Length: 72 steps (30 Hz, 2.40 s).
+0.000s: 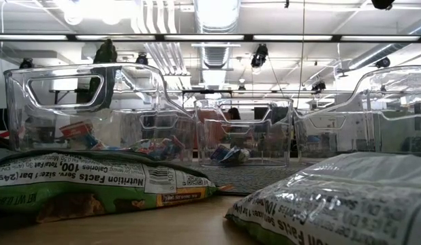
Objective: Pick and place Granola Bars by type
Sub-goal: Put the blue granola bar into the top transparent bin
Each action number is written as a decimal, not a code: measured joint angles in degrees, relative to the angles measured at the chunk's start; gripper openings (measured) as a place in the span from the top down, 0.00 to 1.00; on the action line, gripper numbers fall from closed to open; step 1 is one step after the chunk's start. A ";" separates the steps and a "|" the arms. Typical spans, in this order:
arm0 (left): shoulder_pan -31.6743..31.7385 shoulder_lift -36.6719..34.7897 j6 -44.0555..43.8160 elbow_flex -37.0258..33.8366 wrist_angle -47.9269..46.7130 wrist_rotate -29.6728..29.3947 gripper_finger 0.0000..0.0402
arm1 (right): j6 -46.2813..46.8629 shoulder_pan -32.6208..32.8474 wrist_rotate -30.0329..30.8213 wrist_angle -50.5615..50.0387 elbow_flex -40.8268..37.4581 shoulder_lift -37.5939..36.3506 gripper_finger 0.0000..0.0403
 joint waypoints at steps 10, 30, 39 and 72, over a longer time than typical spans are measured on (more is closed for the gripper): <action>0.00 3.51 -4.53 -0.02 -4.26 0.04 1.00 | -0.15 0.00 0.02 0.00 0.00 0.00 0.98; -0.13 16.43 -7.84 -0.02 -1.66 0.65 1.00 | -0.15 0.00 0.35 -0.28 0.00 -0.02 0.98; -0.17 20.73 -9.13 -0.02 0.19 2.46 0.99 | -0.15 -0.02 0.52 -0.52 0.00 -0.02 0.98; 2.32 20.80 -7.92 -5.19 0.78 1.97 0.42 | 0.04 -0.01 3.54 -0.56 0.01 0.00 0.98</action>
